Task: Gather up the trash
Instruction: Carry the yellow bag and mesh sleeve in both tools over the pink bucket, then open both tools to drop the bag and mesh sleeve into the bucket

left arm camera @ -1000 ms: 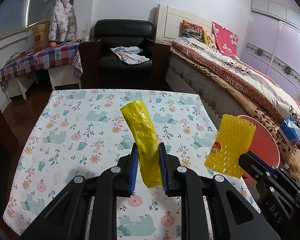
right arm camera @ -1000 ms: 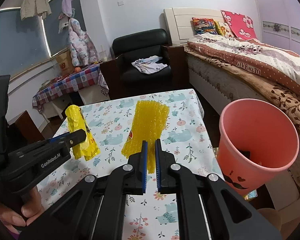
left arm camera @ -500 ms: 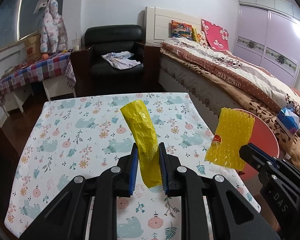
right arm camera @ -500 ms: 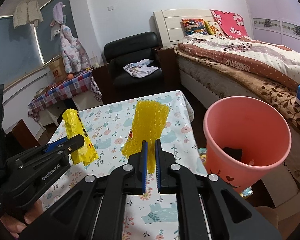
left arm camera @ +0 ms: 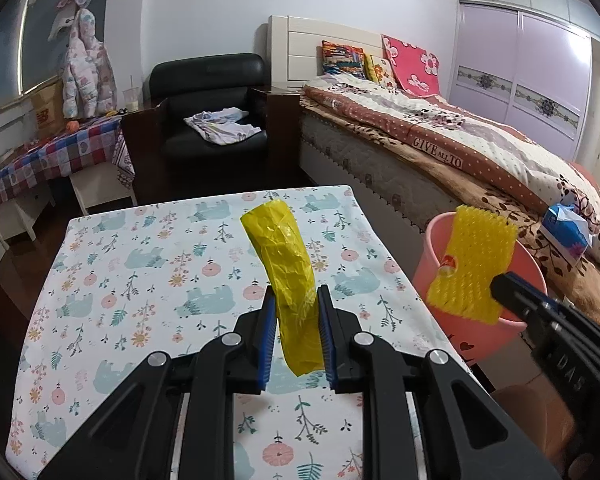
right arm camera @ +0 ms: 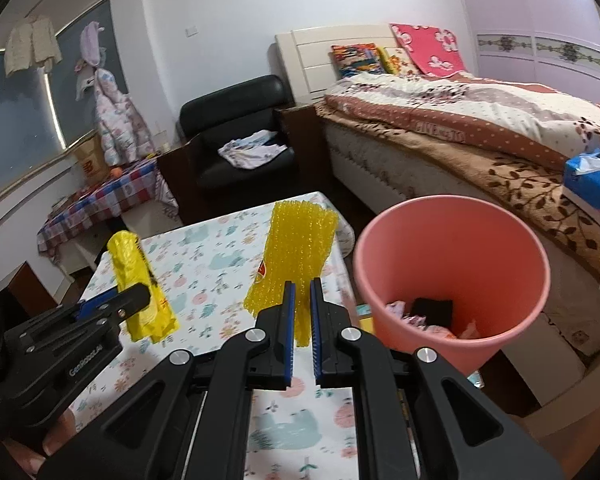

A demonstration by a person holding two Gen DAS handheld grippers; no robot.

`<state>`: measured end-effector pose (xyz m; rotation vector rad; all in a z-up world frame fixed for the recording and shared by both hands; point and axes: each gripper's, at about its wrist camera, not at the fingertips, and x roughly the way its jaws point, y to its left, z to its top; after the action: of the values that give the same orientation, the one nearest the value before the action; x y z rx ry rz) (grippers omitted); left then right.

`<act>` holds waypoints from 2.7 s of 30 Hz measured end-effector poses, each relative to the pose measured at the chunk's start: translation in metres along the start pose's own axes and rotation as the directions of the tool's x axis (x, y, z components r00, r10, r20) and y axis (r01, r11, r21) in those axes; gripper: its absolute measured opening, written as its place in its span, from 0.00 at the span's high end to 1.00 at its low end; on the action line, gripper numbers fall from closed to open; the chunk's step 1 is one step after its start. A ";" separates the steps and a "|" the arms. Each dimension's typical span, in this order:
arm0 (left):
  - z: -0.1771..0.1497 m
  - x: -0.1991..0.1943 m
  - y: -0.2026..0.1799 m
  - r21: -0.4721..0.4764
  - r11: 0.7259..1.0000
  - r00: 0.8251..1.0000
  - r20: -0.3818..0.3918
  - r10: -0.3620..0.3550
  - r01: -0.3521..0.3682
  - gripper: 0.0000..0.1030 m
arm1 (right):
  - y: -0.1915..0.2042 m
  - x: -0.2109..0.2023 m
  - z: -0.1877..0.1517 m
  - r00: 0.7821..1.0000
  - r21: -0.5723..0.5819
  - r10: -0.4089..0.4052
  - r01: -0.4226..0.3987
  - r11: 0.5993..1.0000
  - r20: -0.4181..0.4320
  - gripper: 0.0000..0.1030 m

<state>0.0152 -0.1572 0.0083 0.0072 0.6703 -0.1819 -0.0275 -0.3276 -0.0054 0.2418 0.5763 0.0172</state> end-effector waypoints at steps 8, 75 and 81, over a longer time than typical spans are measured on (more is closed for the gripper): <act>0.001 0.006 -0.010 0.017 1.000 1.000 -0.004 -0.020 0.020 0.82 | -0.032 -0.001 0.009 0.997 0.062 -0.068 0.066 0.996 0.025 0.93; 0.031 0.101 -0.184 0.231 0.916 0.944 -0.048 -0.327 0.329 0.77 | -0.136 0.034 0.004 0.967 0.143 -0.252 0.256 0.956 -0.048 0.93; 0.032 0.111 -0.182 0.209 0.906 0.930 -0.069 -0.361 0.368 0.55 | -0.140 0.040 0.003 0.964 0.145 -0.257 0.264 0.954 -0.062 0.93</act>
<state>0.0894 -0.3563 -0.0255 0.0965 0.6735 -0.6189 0.0001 -0.4606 -0.0570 0.3129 0.6496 -0.2793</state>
